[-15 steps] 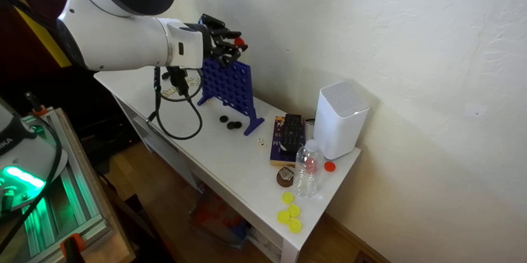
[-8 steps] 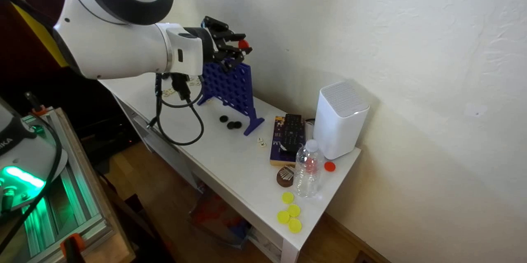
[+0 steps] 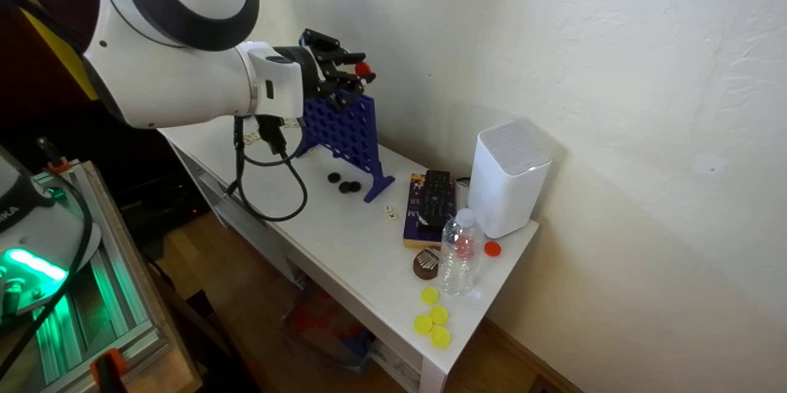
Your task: Move the orange object to the right
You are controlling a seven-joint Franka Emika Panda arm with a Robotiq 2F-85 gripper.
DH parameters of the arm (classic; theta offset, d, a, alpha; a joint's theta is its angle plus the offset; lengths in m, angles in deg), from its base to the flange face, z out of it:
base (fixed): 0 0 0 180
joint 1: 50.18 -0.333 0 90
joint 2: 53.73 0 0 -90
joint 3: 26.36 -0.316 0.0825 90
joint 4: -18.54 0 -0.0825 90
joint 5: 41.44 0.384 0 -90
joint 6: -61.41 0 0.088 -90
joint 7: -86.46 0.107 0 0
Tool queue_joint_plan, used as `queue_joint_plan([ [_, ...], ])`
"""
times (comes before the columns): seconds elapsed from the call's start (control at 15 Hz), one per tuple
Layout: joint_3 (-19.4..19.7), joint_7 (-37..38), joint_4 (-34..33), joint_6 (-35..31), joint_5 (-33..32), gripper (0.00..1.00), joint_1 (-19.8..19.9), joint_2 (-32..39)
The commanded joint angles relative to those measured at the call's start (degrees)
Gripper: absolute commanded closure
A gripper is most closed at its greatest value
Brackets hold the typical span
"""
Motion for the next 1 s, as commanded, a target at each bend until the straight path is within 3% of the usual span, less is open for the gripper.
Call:
queue_joint_plan([
  [0.0, 1.5, -1.52, 1.17, 4.07, -0.1, 0.86, 0.82, 0.86],
  [0.8, 1.9, -8.33, 2.12, 3.99, -0.14, 0.86, -0.26, 0.76],
  [0.87, 2.11, -6.74, 1.01, 3.89, -0.14, 0.61, 0.02, 2.25],
  [0.93, 2.04, -6.97, 1.01, 3.89, -0.14, 0.61, -0.08, 2.22],
])
